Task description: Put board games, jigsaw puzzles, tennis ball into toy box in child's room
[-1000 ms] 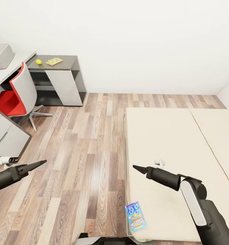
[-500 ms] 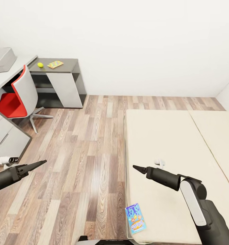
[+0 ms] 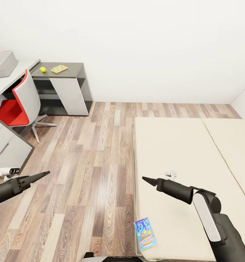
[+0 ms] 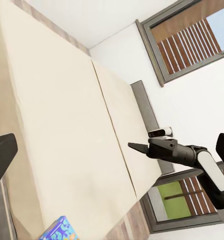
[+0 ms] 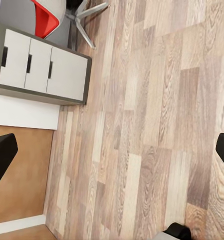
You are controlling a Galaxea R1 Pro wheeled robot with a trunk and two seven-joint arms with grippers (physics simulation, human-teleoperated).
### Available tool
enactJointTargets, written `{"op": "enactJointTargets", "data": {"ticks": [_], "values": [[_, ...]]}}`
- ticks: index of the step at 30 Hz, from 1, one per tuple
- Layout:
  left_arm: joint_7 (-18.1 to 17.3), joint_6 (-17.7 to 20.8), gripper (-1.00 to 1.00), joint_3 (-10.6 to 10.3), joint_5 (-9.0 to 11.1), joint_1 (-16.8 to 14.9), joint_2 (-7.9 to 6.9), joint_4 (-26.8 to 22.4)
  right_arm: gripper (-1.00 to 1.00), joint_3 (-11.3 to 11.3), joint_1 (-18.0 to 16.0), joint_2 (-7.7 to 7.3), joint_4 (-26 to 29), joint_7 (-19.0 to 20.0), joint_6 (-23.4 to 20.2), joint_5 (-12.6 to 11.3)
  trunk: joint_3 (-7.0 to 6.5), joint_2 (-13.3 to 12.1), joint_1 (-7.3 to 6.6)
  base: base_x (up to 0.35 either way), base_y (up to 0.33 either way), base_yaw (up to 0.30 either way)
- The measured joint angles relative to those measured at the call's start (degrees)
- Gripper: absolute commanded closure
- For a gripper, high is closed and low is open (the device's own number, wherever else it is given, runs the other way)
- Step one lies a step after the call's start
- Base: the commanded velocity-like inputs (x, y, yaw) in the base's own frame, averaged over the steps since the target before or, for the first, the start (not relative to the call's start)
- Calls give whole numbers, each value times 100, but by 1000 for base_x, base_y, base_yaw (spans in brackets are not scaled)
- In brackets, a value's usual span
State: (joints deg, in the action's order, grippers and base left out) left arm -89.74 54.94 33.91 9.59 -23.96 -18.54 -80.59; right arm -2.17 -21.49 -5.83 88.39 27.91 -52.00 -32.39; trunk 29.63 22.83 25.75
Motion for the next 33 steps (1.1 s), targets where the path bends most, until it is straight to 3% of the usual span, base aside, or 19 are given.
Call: {"op": "enactJointTargets", "data": {"ticks": [10,33], "values": [[0,0,-100,2,7,0,0,0,-100,14,0,2,13,0,8,-3,-17,0,0,0,0,0],[0,0,-100,43,10,0,-3,0,-100,19,0,2,9,2,212,3,-228,0,0,0,0,0]]}}
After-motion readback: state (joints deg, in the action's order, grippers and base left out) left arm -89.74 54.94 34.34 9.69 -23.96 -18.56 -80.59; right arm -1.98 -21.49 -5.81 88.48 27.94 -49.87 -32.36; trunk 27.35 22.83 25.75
